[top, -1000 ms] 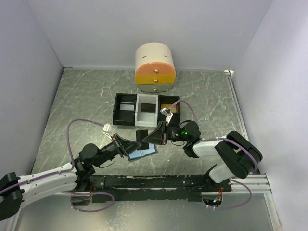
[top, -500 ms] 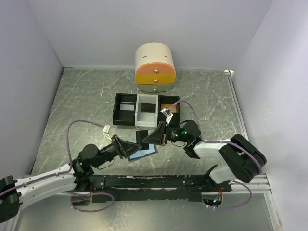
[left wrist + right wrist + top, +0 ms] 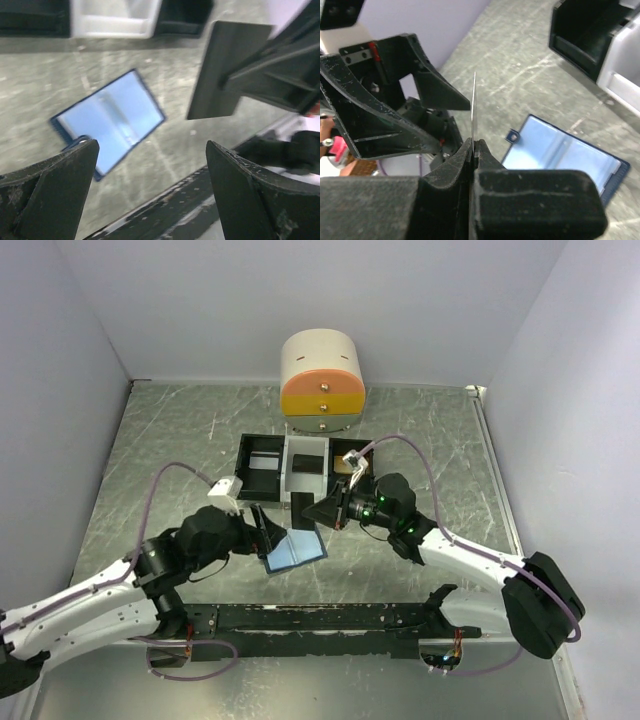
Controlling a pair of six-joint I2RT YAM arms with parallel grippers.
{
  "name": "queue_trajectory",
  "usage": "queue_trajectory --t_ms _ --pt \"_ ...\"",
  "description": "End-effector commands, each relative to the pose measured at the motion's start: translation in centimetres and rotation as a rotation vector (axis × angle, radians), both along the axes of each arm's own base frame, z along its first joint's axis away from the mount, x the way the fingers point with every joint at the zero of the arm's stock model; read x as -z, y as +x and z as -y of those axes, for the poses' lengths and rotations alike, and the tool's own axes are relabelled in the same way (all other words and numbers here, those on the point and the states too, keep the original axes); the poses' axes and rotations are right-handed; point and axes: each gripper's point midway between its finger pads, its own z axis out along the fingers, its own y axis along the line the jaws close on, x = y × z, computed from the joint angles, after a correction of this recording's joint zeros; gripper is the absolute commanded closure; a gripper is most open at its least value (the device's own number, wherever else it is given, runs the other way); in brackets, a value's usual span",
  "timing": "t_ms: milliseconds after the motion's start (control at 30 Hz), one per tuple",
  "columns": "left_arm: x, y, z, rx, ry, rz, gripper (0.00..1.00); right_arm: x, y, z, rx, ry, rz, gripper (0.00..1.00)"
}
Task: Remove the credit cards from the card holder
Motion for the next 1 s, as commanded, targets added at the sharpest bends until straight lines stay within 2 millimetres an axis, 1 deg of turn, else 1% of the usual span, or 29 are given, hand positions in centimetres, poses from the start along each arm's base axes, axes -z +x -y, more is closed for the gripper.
queue_trajectory --t_ms 0,67,167,233,300,333,367,433,500,567,633,700,767,800,900,967 --pt "2.9 1.1 -3.6 -0.100 0.321 -0.046 0.00 1.9 1.1 0.6 0.063 -0.136 0.019 1.00" --pt "2.9 1.9 -4.3 -0.148 0.385 -0.053 0.00 2.3 1.3 0.4 0.087 -0.183 0.036 1.00" --pt "2.2 3.2 -4.4 -0.140 0.426 -0.009 0.00 2.5 1.5 -0.1 0.140 -0.261 0.111 1.00" --pt "2.1 4.4 -5.4 -0.150 0.452 -0.018 0.00 2.4 1.5 -0.4 0.177 -0.307 0.156 1.00" --pt "1.9 5.8 -7.1 -0.190 0.457 -0.041 0.00 2.2 1.5 -0.5 0.195 -0.337 0.196 1.00" --pt "1.5 6.4 -7.7 -0.206 0.441 -0.042 0.00 2.2 1.6 -0.4 0.208 -0.349 0.207 1.00" --pt "1.0 7.2 -8.8 -0.248 0.424 -0.046 0.00 2.1 1.7 -0.4 0.211 -0.357 0.215 1.00" --pt "0.3 8.1 -11.0 -0.326 0.432 -0.060 0.00 1.8 1.8 -0.5 0.205 -0.369 0.244 1.00" --pt "-0.3 8.9 -12.8 -0.361 0.446 -0.057 0.00 1.5 2.2 -0.3 0.208 -0.398 0.280 1.00" --pt "-0.5 9.6 -14.5 -0.385 0.466 -0.053 0.00 1.3 2.6 -0.1 0.212 -0.431 0.318 1.00" --pt "-1.0 10.1 -17.0 -0.458 0.493 -0.068 0.00 1.5 3.1 0.1 0.201 -0.487 0.365 1.00" --pt "-1.4 10.5 -19.2 -0.521 0.496 -0.054 0.00 2.1 3.6 0.6 0.197 -0.561 0.395 1.00" --pt "-0.8 10.6 -20.8 -0.569 0.497 -0.038 0.00 2.4 4.2 0.9 0.195 -0.621 0.425 1.00" --pt "-0.5 10.7 -21.0 -0.579 0.490 -0.039 0.00 2.5 4.5 1.1 0.200 -0.646 0.435 1.00" --pt "-0.1 10.6 -20.4 -0.540 0.473 -0.081 0.01 2.3 5.4 1.1 0.212 -0.676 0.483 1.00" --pt "0.2 10.5 -20.7 -0.551 0.485 -0.090 0.00 2.0 6.2 0.9 0.227 -0.701 0.503 1.00"
